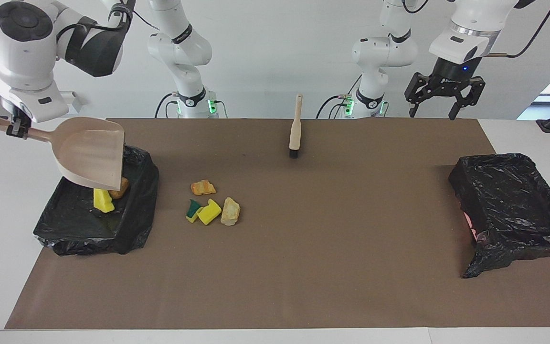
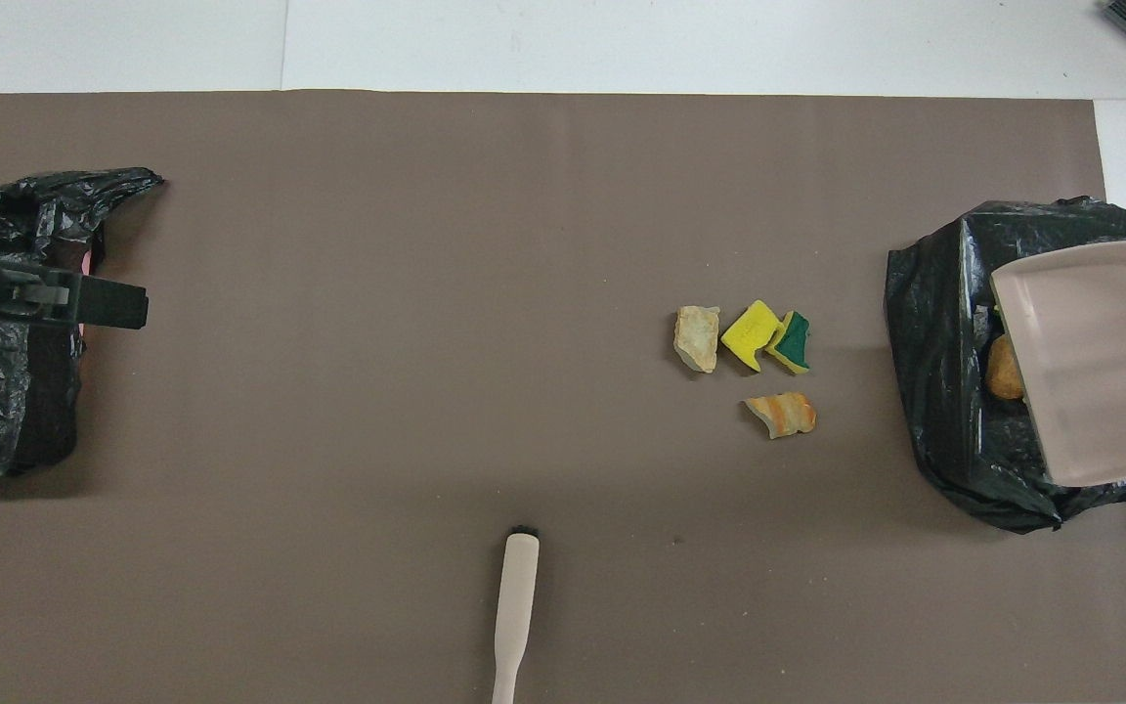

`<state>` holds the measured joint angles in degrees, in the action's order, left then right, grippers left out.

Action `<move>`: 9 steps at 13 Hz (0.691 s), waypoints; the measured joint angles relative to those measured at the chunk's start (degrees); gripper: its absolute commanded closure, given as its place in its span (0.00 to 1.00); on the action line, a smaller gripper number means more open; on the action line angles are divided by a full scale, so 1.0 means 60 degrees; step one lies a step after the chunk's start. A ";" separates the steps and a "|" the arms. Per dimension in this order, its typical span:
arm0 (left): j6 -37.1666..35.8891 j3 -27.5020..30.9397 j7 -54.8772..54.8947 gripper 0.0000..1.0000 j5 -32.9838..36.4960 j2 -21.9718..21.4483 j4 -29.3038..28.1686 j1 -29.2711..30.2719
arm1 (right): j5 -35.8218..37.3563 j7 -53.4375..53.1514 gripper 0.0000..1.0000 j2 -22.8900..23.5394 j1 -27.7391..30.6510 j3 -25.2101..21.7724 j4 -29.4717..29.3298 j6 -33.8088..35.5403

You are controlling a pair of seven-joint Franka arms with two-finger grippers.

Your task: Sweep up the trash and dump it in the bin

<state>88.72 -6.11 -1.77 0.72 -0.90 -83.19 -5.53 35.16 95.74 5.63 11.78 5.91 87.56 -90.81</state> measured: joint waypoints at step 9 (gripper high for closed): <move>-0.0540 0.0006 0.0403 0.00 -0.0201 0.0020 -0.0057 0.0500 | -0.2268 -0.8352 1.00 -0.0098 -0.0113 0.2289 0.0021 0.0962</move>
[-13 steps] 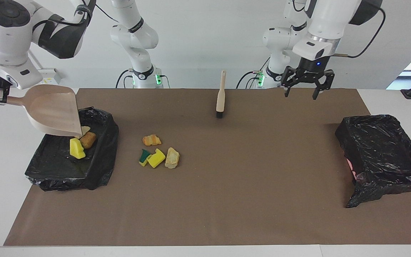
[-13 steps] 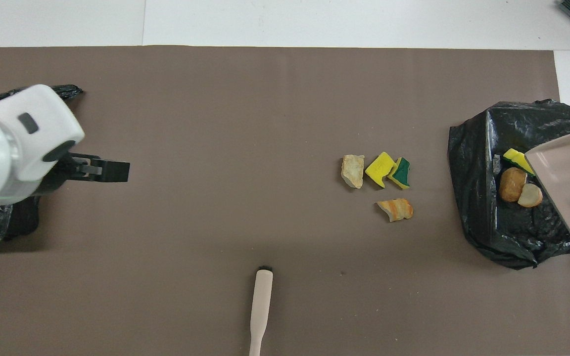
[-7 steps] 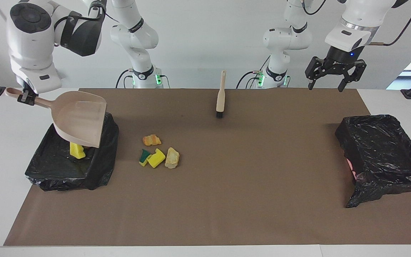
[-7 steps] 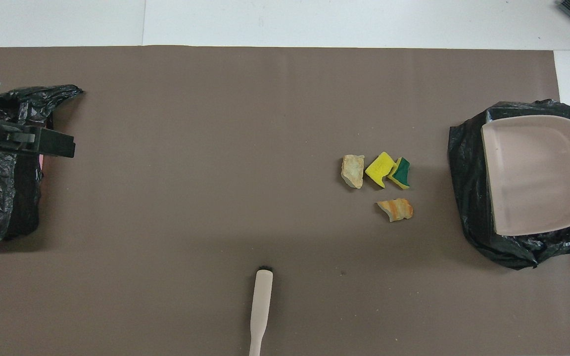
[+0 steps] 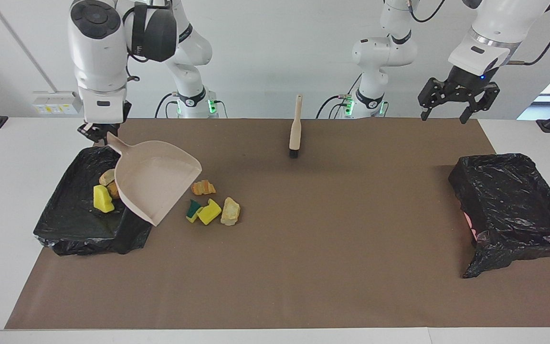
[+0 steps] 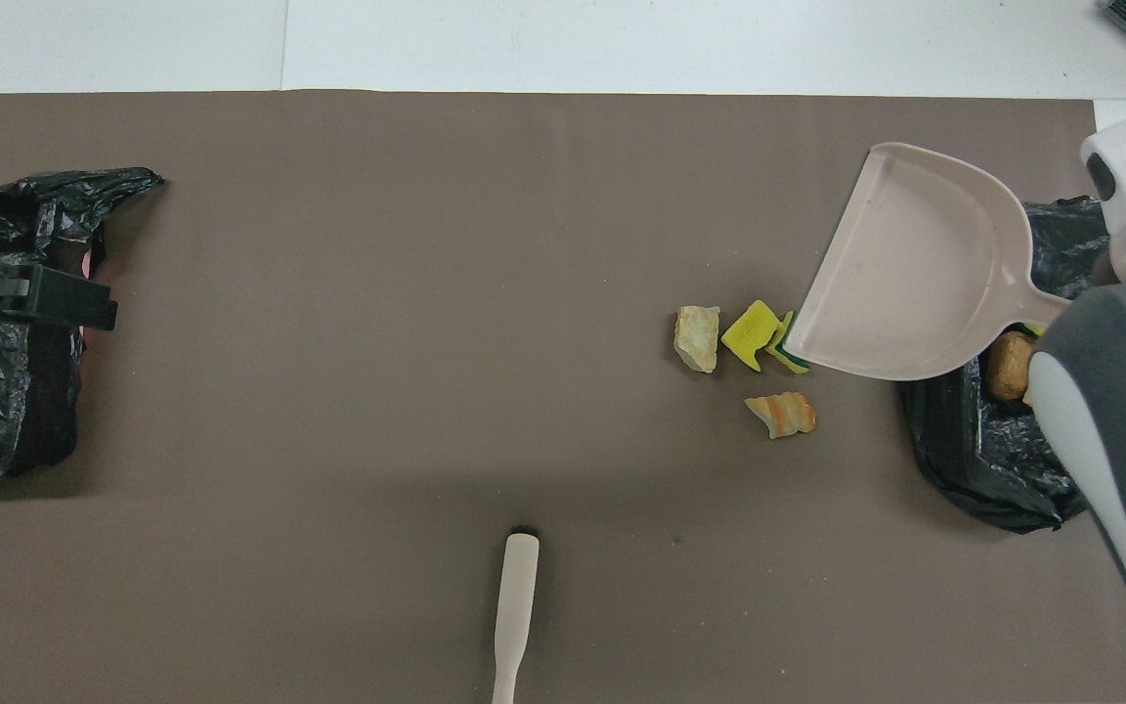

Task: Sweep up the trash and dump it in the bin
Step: 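Bring the empty dustpan back to the table center with the right gripper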

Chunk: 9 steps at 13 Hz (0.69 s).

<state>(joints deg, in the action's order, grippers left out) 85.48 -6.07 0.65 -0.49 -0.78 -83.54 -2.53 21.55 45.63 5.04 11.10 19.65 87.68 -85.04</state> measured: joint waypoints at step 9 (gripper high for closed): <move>-0.0165 0.0179 0.0011 0.00 -0.0001 -0.0243 -0.0290 0.0013 | -0.1395 -0.8994 1.00 0.1297 -0.2020 0.0406 -0.0295 -0.0246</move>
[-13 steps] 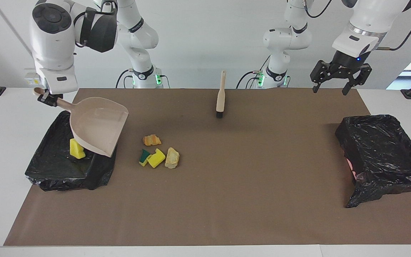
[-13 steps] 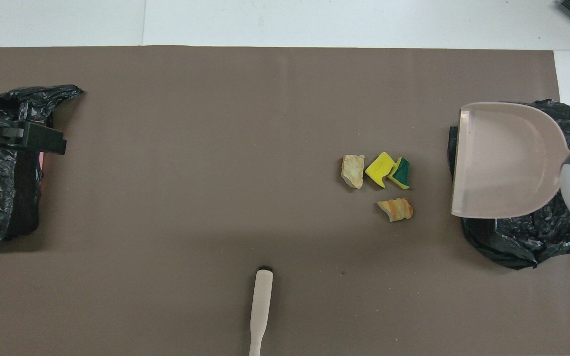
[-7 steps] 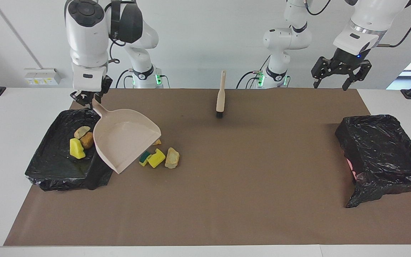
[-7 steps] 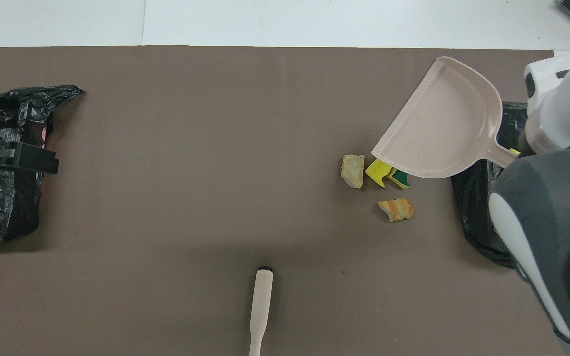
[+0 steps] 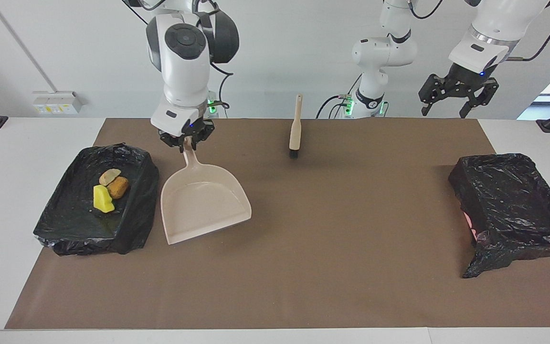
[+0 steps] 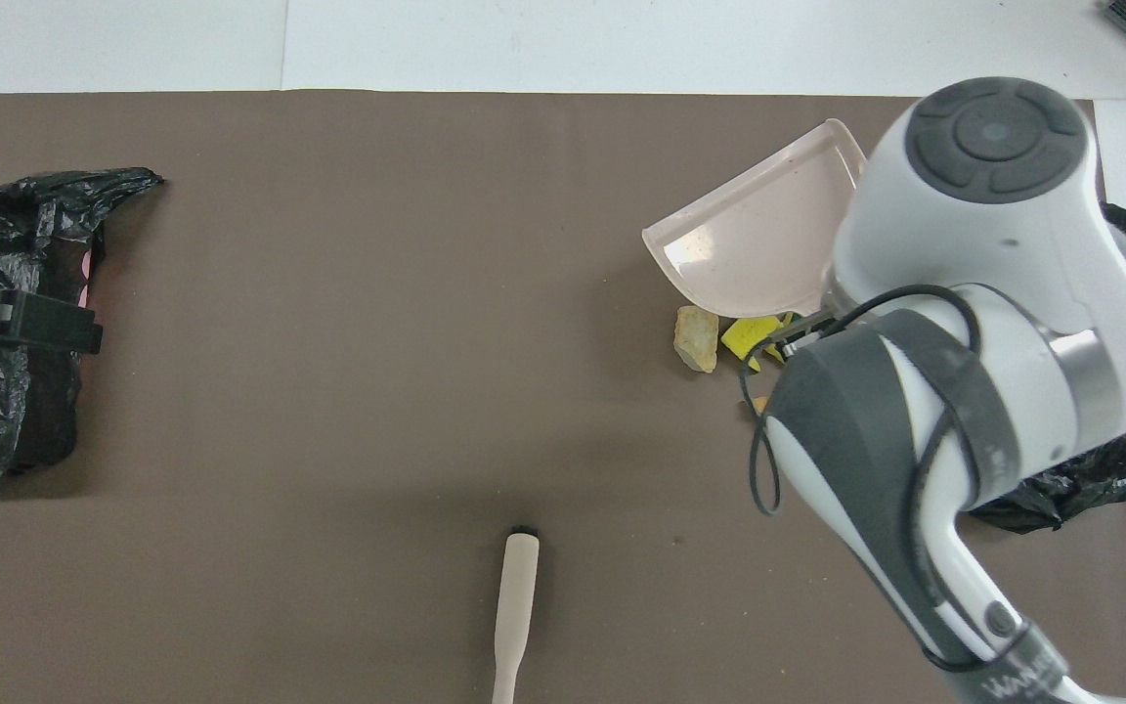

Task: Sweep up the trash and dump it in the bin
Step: 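Bring the empty dustpan back to the table center with the right gripper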

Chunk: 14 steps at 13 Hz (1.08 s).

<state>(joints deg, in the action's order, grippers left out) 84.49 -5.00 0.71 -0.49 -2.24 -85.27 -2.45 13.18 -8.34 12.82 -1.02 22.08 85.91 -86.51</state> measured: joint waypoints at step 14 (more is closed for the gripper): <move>-0.0154 0.0036 0.0042 0.00 -0.0001 -0.0006 -0.0013 0.0192 | -0.1928 -0.4593 1.00 0.3504 -0.2730 -0.0012 -0.1382 -0.3649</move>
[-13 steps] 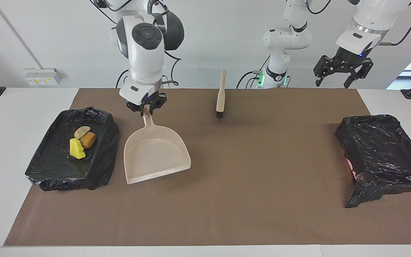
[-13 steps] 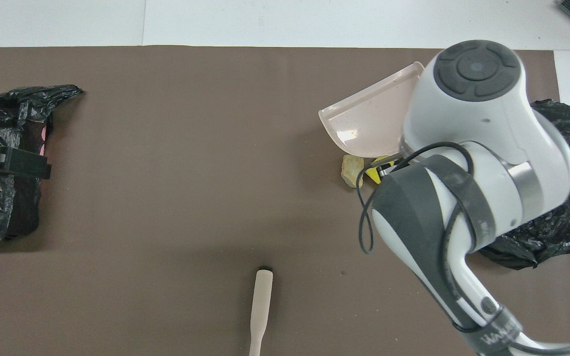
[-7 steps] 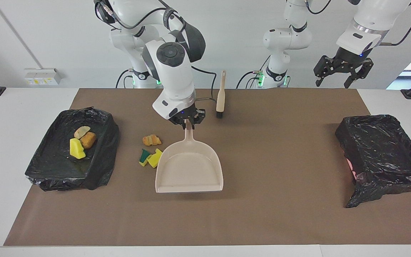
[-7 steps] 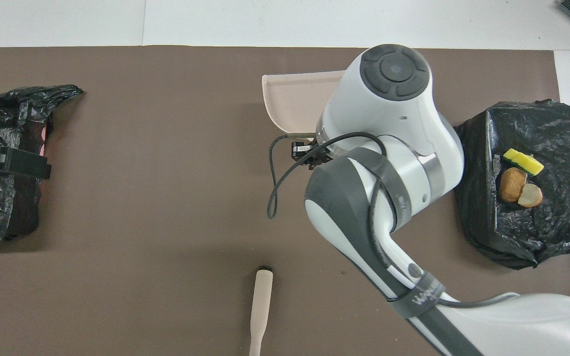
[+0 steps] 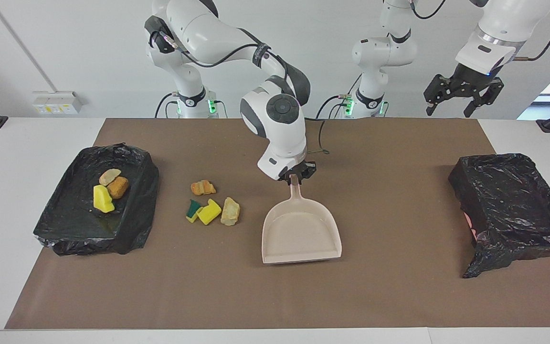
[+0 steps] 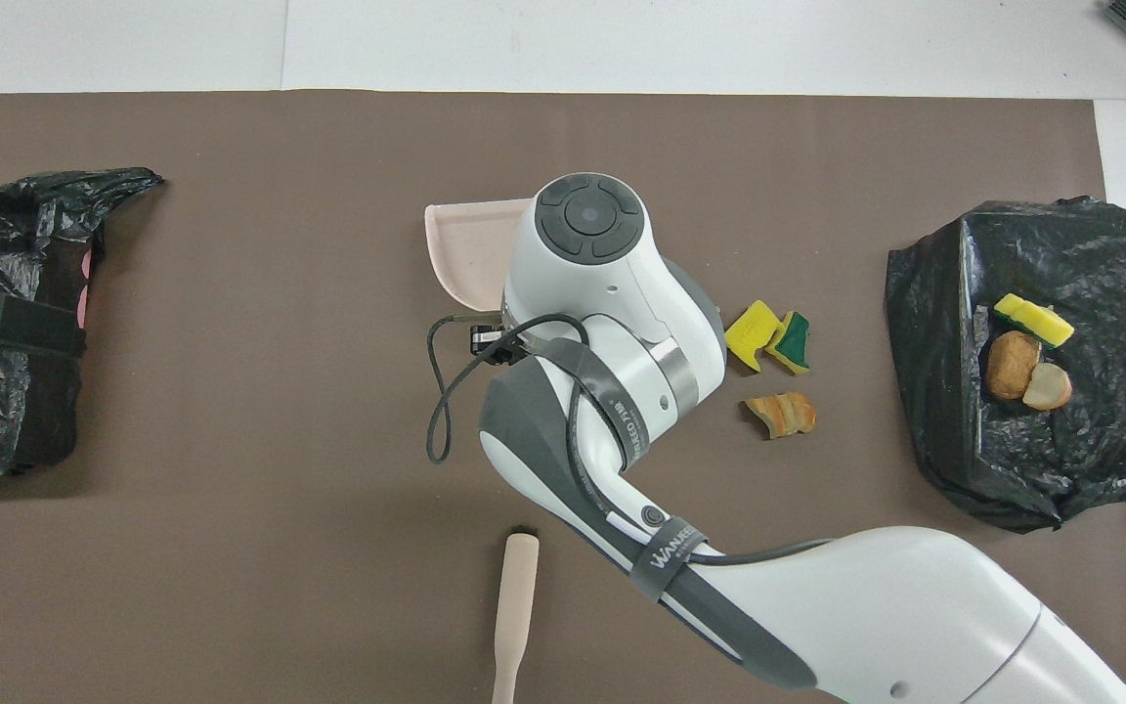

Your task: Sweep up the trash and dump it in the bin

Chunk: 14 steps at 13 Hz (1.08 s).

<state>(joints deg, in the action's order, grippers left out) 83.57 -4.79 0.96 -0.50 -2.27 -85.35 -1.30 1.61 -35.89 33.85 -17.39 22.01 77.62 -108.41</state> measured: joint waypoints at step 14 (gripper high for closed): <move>-0.0008 -0.0084 0.0446 0.00 -0.0006 -0.0015 -0.0001 0.0019 | -0.0056 0.0129 0.00 0.0250 0.0072 -0.0027 0.0368 -0.0836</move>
<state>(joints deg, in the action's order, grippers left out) 83.52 -5.29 3.64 -0.53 -2.36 -85.36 -1.19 1.28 -35.12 35.35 -16.96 21.85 79.83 -113.42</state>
